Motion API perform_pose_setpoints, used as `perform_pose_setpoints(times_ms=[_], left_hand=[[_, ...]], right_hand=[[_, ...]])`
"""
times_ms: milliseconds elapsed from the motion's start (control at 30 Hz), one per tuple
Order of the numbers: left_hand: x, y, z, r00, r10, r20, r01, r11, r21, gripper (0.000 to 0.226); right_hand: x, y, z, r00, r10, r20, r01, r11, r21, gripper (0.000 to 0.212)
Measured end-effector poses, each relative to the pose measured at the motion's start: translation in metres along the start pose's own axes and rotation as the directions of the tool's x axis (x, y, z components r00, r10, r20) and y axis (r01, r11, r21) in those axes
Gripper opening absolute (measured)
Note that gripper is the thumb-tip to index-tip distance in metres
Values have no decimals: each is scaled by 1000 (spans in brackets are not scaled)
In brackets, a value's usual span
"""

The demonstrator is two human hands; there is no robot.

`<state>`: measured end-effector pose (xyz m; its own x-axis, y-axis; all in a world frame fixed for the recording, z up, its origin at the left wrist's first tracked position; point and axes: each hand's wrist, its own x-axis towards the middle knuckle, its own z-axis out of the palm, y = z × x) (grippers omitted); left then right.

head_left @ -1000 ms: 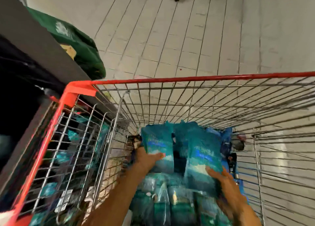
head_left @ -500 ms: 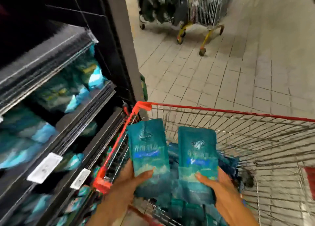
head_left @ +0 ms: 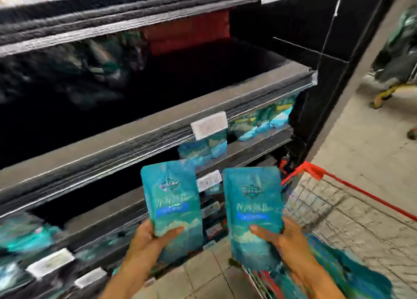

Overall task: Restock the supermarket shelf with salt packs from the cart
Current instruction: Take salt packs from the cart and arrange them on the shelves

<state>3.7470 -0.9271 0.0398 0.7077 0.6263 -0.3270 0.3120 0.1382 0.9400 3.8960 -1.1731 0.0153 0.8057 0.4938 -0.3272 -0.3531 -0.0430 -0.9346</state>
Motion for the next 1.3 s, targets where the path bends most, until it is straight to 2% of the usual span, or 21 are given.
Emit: perform_pose_setpoints(times_ms=[167,300,400,467,533,600,667,733,800,833,900,967,1100,1200,1233,1300], left_hand=[[34,-8,-76,994,-7,-112,3,999,-38,44],[63,-9,-112,990,30,-134,-34,999,-21,55],[83,-6,-126,987,46,-155,-50,998,-24,38],[97,-4,-132,987,-3,-161,-4,999,-42,28],[112,-4,-134,972,-64,-225,56,998,-41,35],[125,-5,-130,936,-136,-325,158,987,41,43],[136,-8,-123,929,-166,-331,184,983,25,36],[145,-9,-117,953,-165,-255,160,986,-41,26],[152,-8,-115,971,-172,-166,165,985,-57,33],[155,-7,-113,978,-187,-94,182,982,-58,38],[161,-5,-108,976,-209,64,213,976,-48,33],[164,-2,-101,964,-235,121,238,971,-7,25],[174,-5,-90,972,-232,41,230,972,49,22],[180,-9,-81,965,-231,-127,239,970,52,49],[183,-10,-78,961,-222,-163,233,971,50,51],[187,-12,-75,965,-179,-194,193,980,53,43]], right_hand=[[54,-12,97,990,4,138,13,993,-118,20],[93,-21,163,982,-96,160,122,980,-159,21],[120,-25,199,974,-177,140,200,965,-170,17],[135,-26,217,969,-214,126,234,956,-175,11],[151,-23,231,960,-266,91,280,933,-226,32],[163,-16,236,952,-301,55,304,909,-285,37],[169,-5,233,944,-324,63,326,883,-338,26],[168,9,225,926,-362,111,376,846,-378,22],[162,23,218,910,-394,129,409,807,-425,26],[160,29,216,907,-407,112,410,787,-460,28],[157,38,213,883,-468,35,414,741,-529,31],[157,40,212,843,-535,-60,419,722,-551,37],[165,32,209,838,-514,-184,348,762,-546,35],[171,30,205,841,-493,-223,319,784,-532,31],[172,29,204,841,-493,-222,320,785,-530,30],[173,30,202,846,-488,-215,318,785,-532,27]])
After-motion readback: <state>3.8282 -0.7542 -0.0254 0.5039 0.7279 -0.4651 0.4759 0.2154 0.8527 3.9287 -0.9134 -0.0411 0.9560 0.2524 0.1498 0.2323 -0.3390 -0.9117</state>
